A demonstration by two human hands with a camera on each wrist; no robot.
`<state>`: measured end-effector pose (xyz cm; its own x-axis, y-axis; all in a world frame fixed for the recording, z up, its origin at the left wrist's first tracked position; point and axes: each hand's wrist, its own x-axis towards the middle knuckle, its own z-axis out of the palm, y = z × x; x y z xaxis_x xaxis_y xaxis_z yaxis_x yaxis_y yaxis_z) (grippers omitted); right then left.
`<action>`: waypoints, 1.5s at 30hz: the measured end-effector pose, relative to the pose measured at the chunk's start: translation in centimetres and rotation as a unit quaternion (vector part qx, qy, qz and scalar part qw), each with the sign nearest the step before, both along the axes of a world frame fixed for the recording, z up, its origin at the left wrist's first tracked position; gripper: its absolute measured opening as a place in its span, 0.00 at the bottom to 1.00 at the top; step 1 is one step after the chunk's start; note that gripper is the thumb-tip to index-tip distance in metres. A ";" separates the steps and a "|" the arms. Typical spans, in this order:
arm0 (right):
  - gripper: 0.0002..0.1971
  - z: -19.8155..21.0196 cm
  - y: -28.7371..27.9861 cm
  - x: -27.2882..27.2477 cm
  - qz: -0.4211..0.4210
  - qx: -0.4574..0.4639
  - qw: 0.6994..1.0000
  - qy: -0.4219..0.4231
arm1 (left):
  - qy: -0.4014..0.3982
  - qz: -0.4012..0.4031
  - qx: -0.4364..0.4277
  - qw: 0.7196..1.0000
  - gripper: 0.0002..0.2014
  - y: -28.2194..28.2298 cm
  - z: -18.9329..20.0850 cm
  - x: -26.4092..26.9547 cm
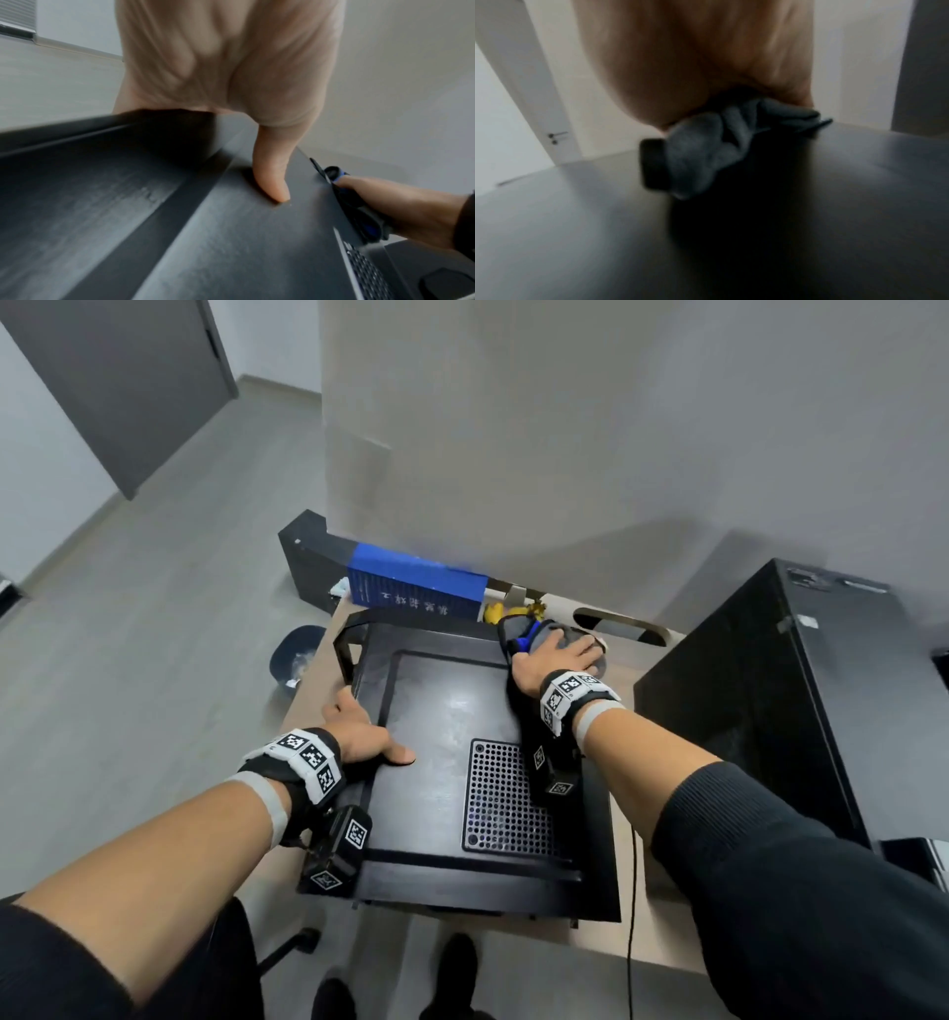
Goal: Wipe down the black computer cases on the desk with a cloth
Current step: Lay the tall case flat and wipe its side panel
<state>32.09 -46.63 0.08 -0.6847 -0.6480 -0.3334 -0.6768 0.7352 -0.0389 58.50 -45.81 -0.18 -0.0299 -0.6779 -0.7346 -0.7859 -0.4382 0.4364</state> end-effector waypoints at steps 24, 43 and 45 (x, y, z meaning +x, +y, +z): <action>0.34 1.5 14.3 -5.1 0.106 -0.107 0.969 -0.197 | -0.015 -0.033 -0.031 0.999 0.64 -0.5 0.0 0.0; 0.35 -1.4 17.0 -4.5 0.139 -0.136 0.969 -0.154 | -0.042 -0.024 -0.096 0.994 0.70 6.4 -1.5 0.8; 0.35 -1.3 18.9 -3.9 0.155 -0.137 0.966 -0.156 | -0.042 -0.019 -0.094 0.995 0.69 6.8 -1.3 0.8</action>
